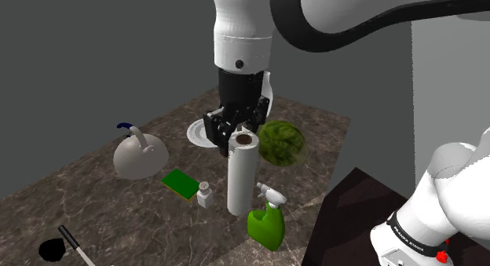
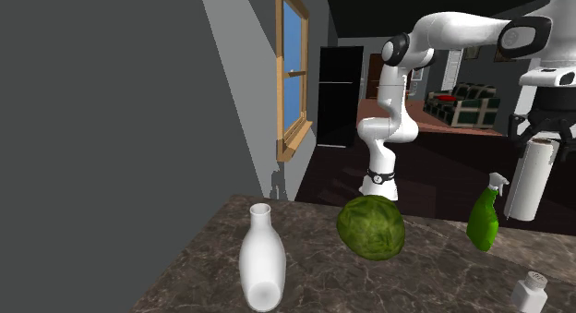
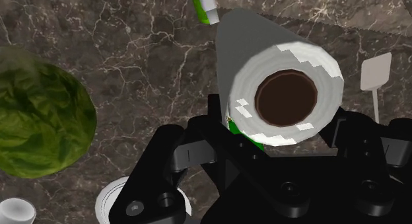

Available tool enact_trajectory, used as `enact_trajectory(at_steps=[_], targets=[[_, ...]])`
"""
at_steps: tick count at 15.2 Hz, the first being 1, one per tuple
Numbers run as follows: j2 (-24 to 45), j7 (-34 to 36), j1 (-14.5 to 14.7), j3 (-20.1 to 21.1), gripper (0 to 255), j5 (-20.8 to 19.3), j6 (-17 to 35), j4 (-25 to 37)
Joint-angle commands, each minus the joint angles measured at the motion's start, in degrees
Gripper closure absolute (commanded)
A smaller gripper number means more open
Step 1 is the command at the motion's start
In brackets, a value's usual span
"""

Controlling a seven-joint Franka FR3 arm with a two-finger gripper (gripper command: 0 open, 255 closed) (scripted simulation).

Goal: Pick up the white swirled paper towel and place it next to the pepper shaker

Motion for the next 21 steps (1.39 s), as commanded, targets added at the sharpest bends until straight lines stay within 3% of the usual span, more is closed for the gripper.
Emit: enact_trajectory(at_steps=[1, 21], targets=[[-0.3, -0.2, 0.0, 0.0, 255, 0.2, 1.6, -1.9], [2.3, -0.4, 0.4, 0.7, 255, -0.4, 16.9, -14.8]])
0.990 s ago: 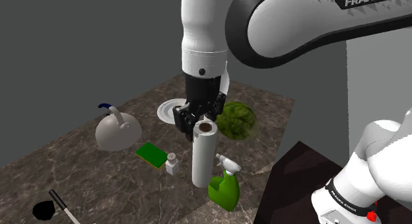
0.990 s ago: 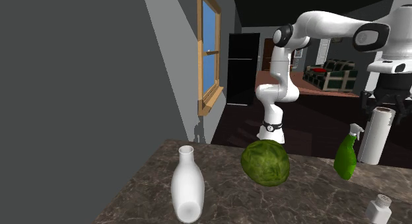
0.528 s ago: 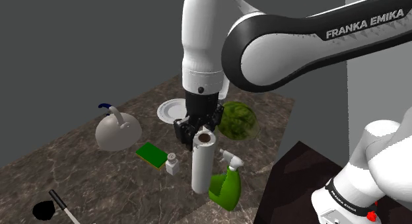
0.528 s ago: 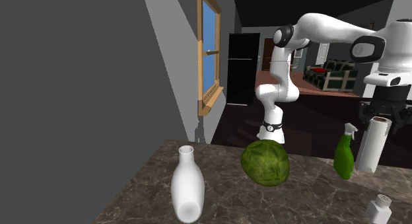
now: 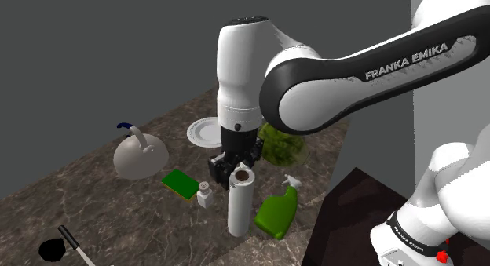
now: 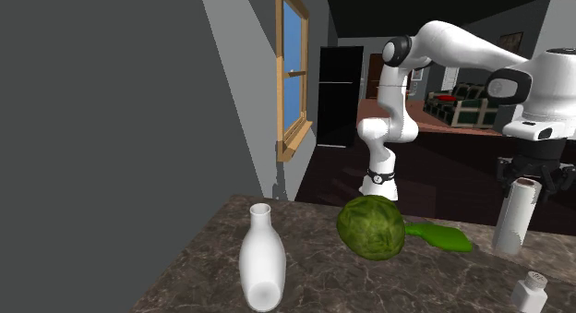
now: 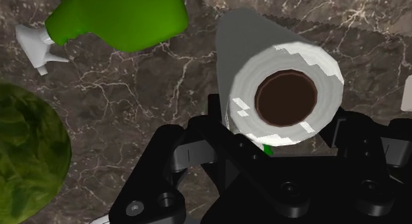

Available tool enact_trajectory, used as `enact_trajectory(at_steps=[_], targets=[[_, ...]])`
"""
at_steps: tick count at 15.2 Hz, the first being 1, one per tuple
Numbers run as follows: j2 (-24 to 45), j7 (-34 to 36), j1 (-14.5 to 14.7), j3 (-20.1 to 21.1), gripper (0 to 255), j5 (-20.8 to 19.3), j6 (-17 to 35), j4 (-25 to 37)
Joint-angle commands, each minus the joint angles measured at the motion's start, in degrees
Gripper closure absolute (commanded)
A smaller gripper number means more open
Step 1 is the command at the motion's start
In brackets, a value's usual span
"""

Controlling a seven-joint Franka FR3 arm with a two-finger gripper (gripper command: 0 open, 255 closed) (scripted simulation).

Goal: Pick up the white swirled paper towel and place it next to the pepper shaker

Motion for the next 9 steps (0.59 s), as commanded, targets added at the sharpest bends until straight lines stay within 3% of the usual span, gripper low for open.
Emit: enact_trajectory(at_steps=[1, 9], targets=[[0.4, 0.2, 0.1, 0.1, 255, -0.1, 1.6, -1.2], [1.9, 0.4, 0.2, 0.3, 255, -0.7, 5.3, -3.5]])
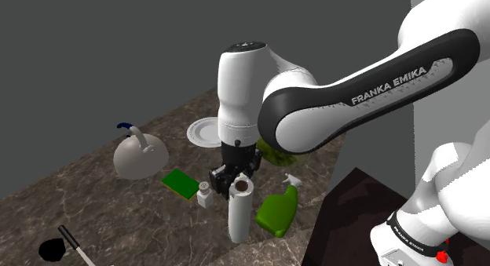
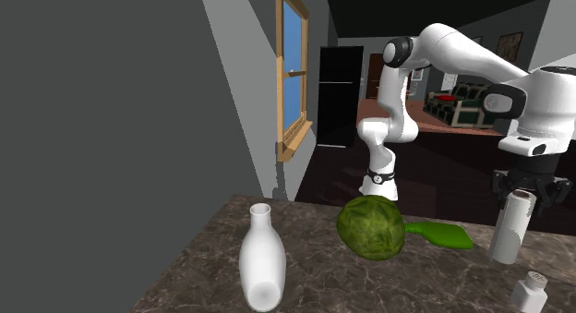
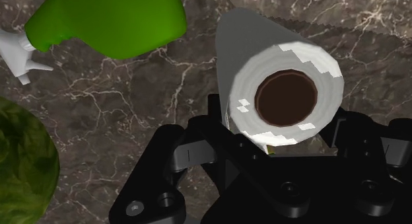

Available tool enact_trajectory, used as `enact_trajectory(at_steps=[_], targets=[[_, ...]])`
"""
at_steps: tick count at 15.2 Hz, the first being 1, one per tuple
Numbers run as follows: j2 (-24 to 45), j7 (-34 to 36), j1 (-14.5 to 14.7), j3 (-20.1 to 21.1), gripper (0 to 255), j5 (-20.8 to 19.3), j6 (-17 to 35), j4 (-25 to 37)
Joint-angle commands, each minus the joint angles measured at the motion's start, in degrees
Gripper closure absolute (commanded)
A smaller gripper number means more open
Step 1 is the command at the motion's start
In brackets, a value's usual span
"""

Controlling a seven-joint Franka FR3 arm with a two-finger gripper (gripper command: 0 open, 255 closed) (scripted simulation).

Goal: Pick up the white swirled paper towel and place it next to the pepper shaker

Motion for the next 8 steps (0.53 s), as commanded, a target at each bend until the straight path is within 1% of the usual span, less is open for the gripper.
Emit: enact_trajectory(at_steps=[1, 5, 6, 8], targets=[[0.0, 0.0, 0.0, 0.0, 255, 0.0, 0.1, -0.1], [0.0, 0.0, 0.0, 0.0, 255, 0.0, 0.1, -0.1], [0.0, 0.0, 0.0, 0.0, 0, 0.0, 0.1, -0.1], [0.0, 0.0, 0.0, 0.0, 0, 0.0, 0.1, -0.1]])
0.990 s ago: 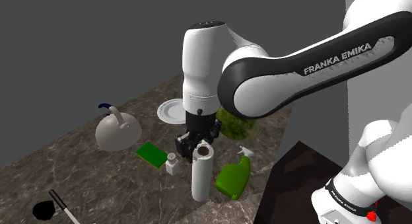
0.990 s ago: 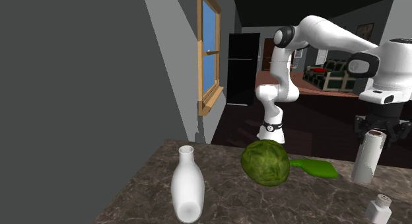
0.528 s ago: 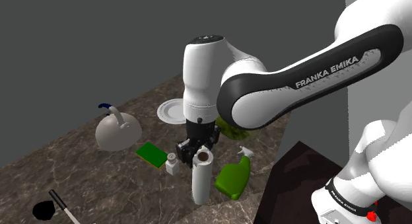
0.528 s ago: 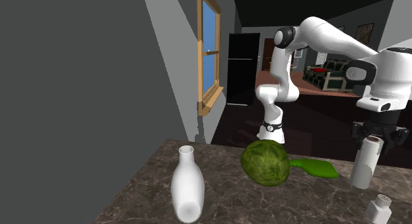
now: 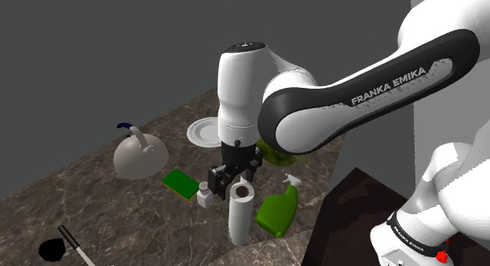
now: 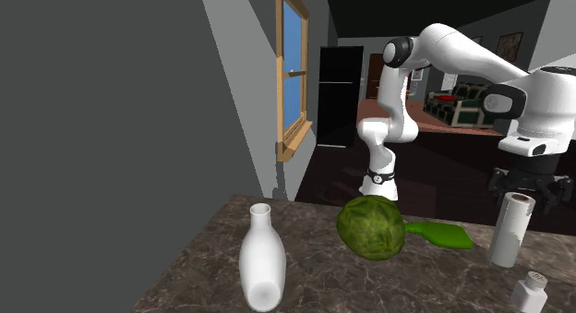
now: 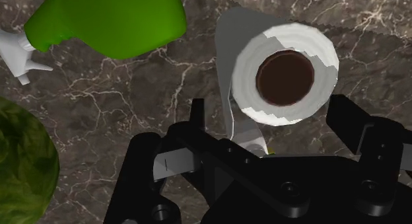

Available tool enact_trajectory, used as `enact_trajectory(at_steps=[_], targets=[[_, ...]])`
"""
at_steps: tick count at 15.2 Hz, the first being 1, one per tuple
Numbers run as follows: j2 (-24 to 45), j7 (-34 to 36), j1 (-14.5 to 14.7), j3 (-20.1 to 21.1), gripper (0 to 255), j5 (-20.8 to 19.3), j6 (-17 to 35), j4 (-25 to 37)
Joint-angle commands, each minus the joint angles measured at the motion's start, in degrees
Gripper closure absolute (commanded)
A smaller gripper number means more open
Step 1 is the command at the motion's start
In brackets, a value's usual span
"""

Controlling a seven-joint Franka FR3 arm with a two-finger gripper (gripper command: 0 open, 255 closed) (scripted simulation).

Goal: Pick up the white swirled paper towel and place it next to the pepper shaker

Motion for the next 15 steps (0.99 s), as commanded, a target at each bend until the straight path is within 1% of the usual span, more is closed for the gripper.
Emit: enact_trajectory(at_steps=[1, 3, 7, 15], targets=[[0.0, 0.0, 0.0, 0.0, 0, 0.0, 0.0, 0.0], [0.0, 0.0, 0.0, 0.0, 0, 0.0, 0.0, 0.0], [-2.7, -0.8, -0.4, -0.6, 0, 1.0, -7.2, 4.7], [-2.7, -0.8, -0.4, -0.6, 0, 1.0, -7.2, 4.7]])
